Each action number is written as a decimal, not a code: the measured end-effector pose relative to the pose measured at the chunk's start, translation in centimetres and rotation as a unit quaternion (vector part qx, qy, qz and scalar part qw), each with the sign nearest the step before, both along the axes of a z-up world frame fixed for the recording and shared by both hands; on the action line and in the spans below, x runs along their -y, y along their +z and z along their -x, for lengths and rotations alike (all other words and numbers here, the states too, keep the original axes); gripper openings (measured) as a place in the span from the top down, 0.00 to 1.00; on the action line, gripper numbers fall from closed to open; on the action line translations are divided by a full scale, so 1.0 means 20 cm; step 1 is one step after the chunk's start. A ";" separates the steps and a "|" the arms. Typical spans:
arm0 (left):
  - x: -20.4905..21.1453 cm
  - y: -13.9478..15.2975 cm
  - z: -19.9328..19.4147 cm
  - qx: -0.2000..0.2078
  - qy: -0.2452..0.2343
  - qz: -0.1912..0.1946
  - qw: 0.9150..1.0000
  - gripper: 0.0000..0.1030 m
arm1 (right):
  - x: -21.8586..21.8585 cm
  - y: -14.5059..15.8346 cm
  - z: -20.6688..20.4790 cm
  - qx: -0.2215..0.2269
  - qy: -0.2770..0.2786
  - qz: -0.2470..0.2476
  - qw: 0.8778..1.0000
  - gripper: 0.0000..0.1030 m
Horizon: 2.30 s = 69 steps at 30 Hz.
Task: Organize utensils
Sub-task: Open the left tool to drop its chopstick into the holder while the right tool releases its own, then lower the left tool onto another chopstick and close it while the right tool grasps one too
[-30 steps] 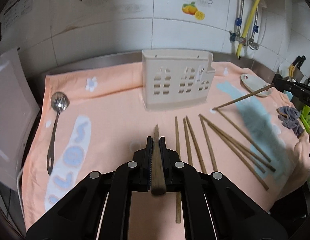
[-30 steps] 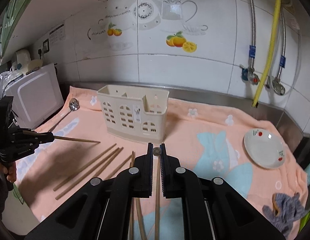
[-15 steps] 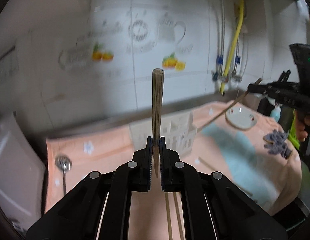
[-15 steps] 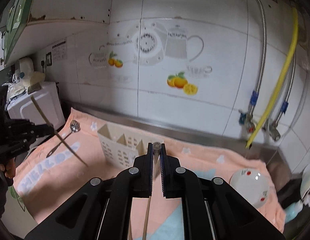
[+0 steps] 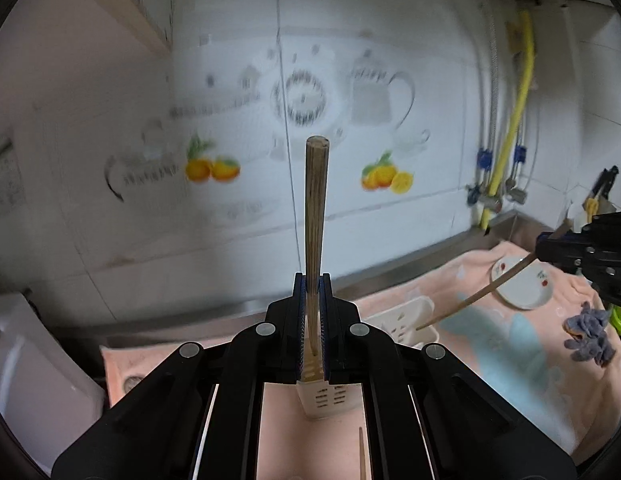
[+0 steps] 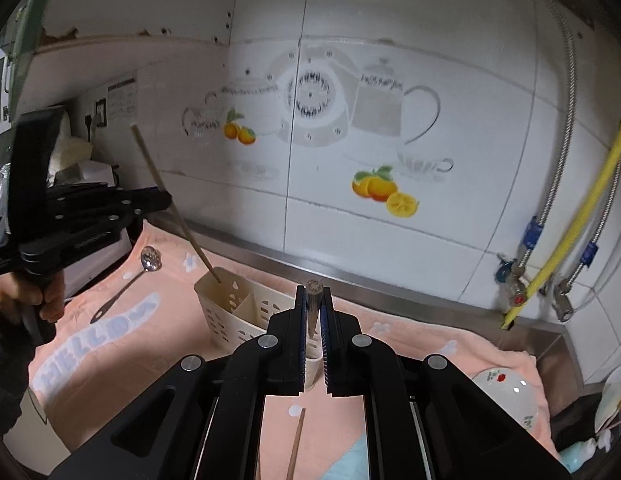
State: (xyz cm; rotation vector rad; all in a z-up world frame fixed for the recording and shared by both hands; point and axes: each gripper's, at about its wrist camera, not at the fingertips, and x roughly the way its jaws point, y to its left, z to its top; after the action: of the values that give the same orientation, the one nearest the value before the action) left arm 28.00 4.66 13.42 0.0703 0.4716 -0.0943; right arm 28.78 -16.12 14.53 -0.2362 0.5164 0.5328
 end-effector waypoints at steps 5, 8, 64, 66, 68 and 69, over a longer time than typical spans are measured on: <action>-0.05 -0.17 -0.13 -0.044 0.007 0.011 0.999 0.95 | -0.04 -0.10 -0.12 -0.032 -0.005 0.006 0.999 0.94; -0.07 -0.23 -0.17 -0.063 0.010 0.022 0.998 0.95 | -0.05 -0.18 -0.18 -0.050 -0.008 0.009 0.999 0.94; -0.04 -1.07 0.77 -0.175 0.018 0.054 0.983 0.54 | 0.34 -1.23 0.60 -0.140 -0.079 0.002 0.987 0.82; -0.04 -1.10 0.77 -0.183 0.017 0.056 0.981 0.57 | 0.34 -1.25 0.59 -0.144 -0.080 0.002 0.986 0.82; -0.05 -1.12 0.77 -0.190 0.016 0.059 0.980 0.61 | 0.34 -1.26 0.58 -0.147 -0.080 0.004 0.986 0.82; -0.05 -1.13 0.77 -0.193 0.015 0.060 0.979 0.62 | 0.34 -1.27 0.58 -0.148 -0.079 0.005 0.986 0.83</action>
State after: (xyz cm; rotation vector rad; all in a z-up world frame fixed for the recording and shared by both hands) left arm 12.68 5.56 -9.26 -0.0758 0.8534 -0.1071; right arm 17.19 -22.86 -10.82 -0.1233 0.8193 0.4115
